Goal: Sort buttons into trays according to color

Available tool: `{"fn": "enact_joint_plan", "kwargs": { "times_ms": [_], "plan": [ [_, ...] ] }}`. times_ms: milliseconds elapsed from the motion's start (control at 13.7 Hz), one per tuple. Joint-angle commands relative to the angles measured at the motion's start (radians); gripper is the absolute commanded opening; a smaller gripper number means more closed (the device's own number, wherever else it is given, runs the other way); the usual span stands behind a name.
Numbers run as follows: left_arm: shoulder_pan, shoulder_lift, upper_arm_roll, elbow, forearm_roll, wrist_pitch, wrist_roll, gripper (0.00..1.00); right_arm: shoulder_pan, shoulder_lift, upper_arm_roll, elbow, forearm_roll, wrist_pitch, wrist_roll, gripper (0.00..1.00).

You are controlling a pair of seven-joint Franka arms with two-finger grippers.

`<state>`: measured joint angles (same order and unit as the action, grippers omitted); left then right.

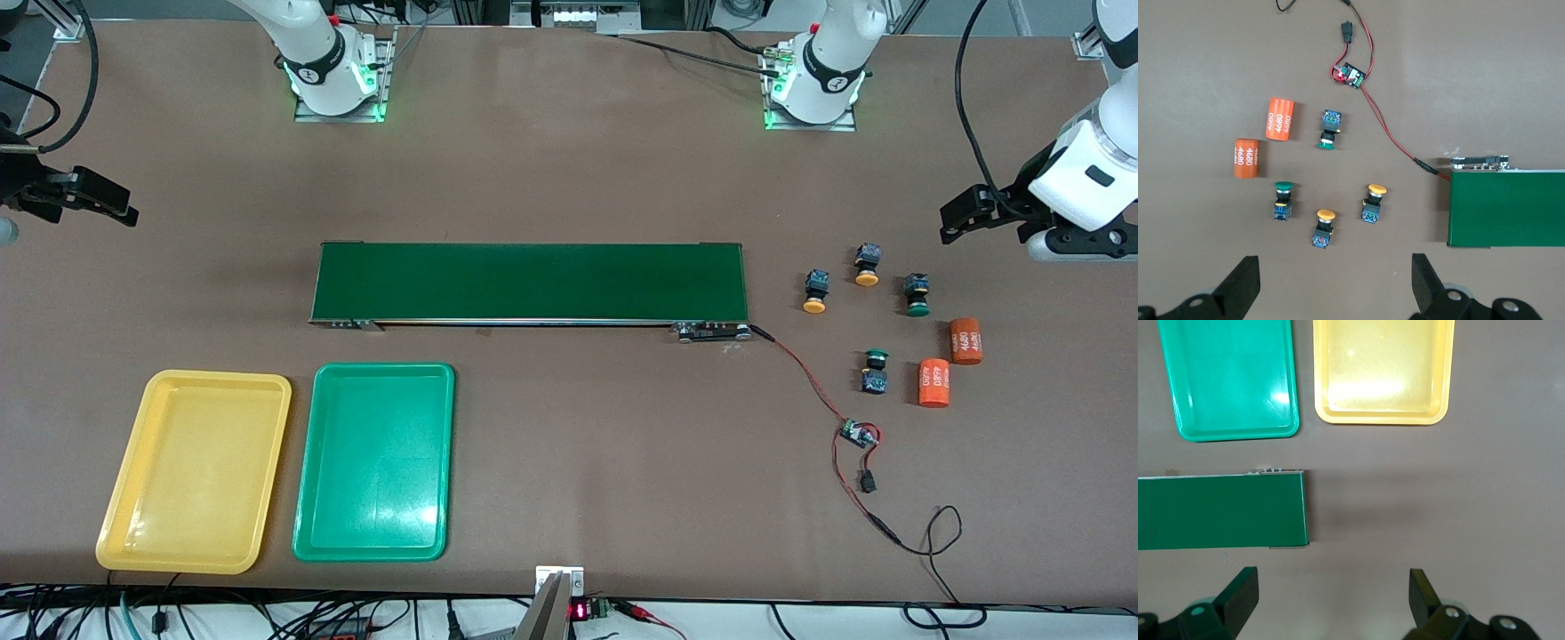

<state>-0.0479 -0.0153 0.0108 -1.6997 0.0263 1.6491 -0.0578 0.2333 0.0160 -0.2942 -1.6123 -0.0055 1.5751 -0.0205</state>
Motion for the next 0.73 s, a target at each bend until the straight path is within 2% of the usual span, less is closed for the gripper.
{"fn": "enact_joint_plan", "kwargs": {
  "times_ms": [0, 655],
  "plan": [
    [-0.013, -0.026, 0.020, -0.018, -0.022, -0.017, -0.002, 1.00, -0.002, -0.007, 0.003, 0.000, -0.002, 0.000, -0.009, 1.00],
    [-0.012, 0.011, 0.008, -0.014, -0.013, -0.064, 0.004, 1.00, 0.003, -0.007, 0.004, 0.000, -0.004, 0.005, -0.007, 1.00]
  ]
}}
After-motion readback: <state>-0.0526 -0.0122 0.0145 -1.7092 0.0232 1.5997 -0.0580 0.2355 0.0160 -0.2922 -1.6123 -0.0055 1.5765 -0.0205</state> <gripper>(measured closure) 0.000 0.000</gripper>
